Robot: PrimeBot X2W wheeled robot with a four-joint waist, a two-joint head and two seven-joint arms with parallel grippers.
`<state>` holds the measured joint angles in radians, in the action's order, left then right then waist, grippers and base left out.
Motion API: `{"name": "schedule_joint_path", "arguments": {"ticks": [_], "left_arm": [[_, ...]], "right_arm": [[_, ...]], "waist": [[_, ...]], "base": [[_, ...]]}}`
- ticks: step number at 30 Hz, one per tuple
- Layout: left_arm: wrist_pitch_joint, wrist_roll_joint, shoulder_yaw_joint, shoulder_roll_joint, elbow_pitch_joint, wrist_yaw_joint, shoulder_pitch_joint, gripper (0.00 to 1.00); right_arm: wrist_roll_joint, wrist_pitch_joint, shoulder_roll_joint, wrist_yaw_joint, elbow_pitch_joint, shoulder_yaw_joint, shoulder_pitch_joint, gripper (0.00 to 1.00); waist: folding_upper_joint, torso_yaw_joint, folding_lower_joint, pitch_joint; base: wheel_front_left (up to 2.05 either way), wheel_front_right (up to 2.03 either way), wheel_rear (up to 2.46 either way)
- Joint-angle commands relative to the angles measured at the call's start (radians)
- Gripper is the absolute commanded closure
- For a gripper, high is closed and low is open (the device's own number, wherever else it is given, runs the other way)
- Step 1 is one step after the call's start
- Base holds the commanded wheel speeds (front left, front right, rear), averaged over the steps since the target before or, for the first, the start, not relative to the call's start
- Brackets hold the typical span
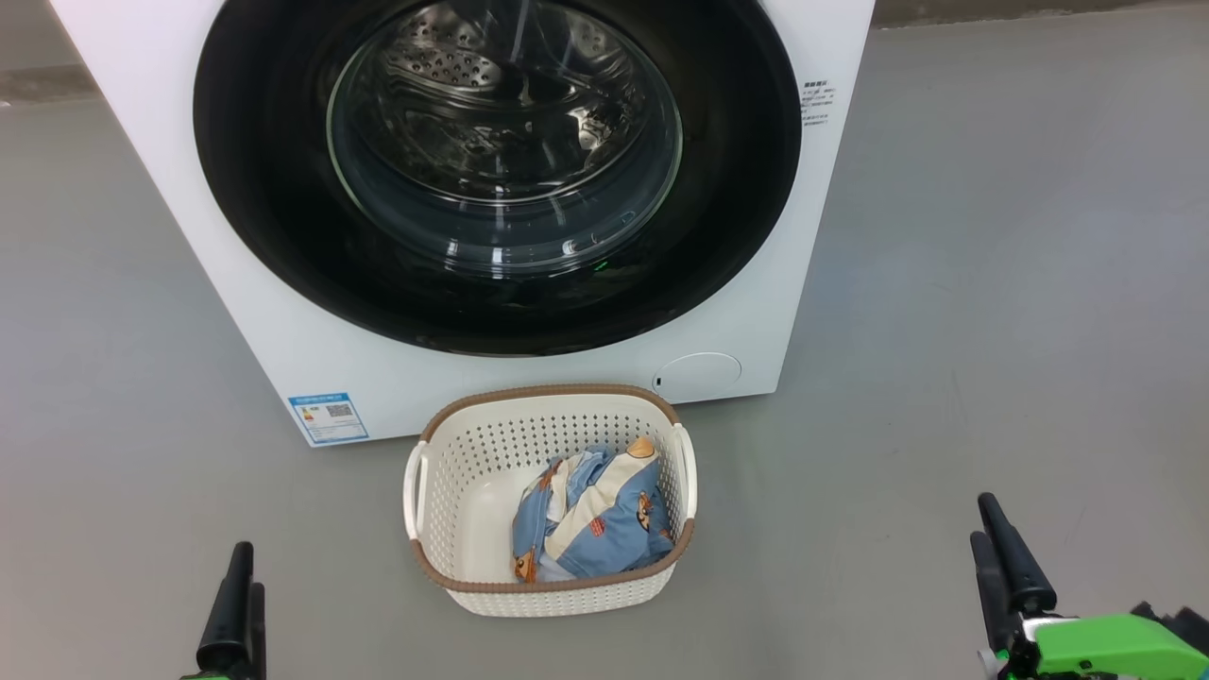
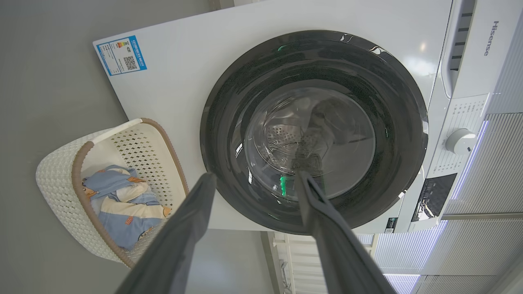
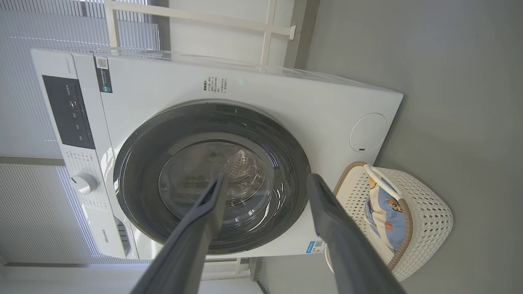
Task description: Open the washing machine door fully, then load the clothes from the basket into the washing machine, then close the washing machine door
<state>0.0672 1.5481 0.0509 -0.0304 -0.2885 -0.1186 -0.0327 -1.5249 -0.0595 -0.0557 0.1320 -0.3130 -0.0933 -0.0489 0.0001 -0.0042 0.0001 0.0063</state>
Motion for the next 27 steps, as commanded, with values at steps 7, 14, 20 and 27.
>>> {"name": "schedule_joint_path", "arguments": {"ticks": [7,14,20,27], "left_arm": [[-0.031,-0.081,-0.003,-0.026,0.044,-0.003,-0.052,0.0],[-0.052,-0.156,-0.012,-0.036,0.052,-0.003,-0.056,0.0],[-0.07,-0.223,-0.024,-0.048,0.057,-0.004,-0.06,0.0],[-0.09,-0.314,-0.034,-0.06,0.059,-0.004,-0.063,0.0]], "right_arm": [[0.104,0.028,-0.021,0.0,0.031,0.034,-0.079,0.0],[0.2,0.048,-0.024,0.0,0.036,0.049,-0.091,0.0],[0.278,0.066,-0.03,0.0,0.033,0.069,-0.102,0.0],[0.373,0.086,-0.037,0.0,0.036,0.088,-0.116,0.0]], "waist": [[-0.0001,-0.002,-0.0001,0.002],[-0.0001,-0.003,-0.0001,0.004],[-0.0001,-0.005,-0.0001,0.004],[-0.0001,-0.007,-0.0001,0.005]], "base": [[0.0,0.0,0.0],[0.0,0.0,0.0],[0.0,0.0,0.0],[0.0,0.0,0.0]]}}
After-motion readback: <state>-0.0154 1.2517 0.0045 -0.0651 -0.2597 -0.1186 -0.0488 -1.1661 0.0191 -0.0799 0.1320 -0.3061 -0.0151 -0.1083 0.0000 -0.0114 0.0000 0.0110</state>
